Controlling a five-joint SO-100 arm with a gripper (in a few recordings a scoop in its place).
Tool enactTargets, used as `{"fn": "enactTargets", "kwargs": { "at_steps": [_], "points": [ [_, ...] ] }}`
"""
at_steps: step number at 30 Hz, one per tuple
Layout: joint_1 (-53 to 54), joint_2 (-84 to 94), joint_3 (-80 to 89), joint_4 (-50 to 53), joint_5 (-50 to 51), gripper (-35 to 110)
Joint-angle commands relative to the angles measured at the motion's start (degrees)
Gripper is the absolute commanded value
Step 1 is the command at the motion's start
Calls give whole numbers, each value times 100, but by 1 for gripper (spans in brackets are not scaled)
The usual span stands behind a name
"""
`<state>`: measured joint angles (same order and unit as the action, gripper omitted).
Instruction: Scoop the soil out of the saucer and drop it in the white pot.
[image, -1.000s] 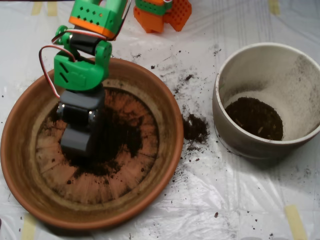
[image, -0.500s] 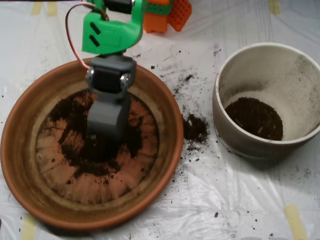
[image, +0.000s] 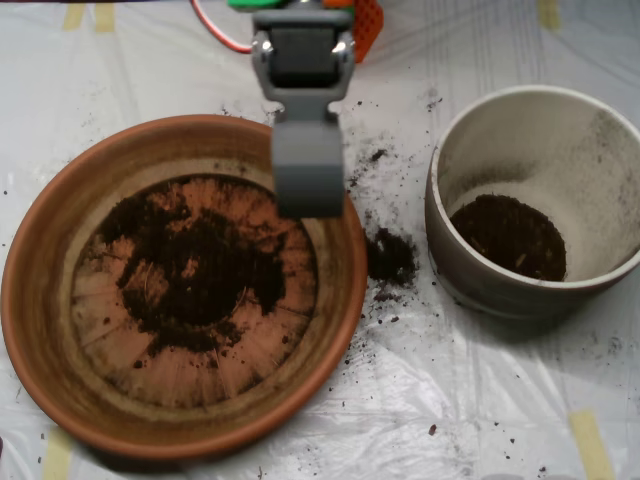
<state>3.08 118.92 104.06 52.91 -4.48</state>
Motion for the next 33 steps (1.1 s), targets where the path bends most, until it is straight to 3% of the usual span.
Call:
{"fn": "enactTargets", "kwargs": {
  "at_steps": [1,12,19,23,27,33],
  "points": [
    [-624,352,-1107,396,-70,-1],
    [-2637,-738,-2971,2118,-782,-1],
    [-3032,-1195,-3226,2804,-817,0],
    [-3023,-1222,-3199,2962,-861,24],
    [-3032,-1380,-3182,3146,-791,38],
    [-3041,-1494,-2979,3111,-668,42]
  ]
}}
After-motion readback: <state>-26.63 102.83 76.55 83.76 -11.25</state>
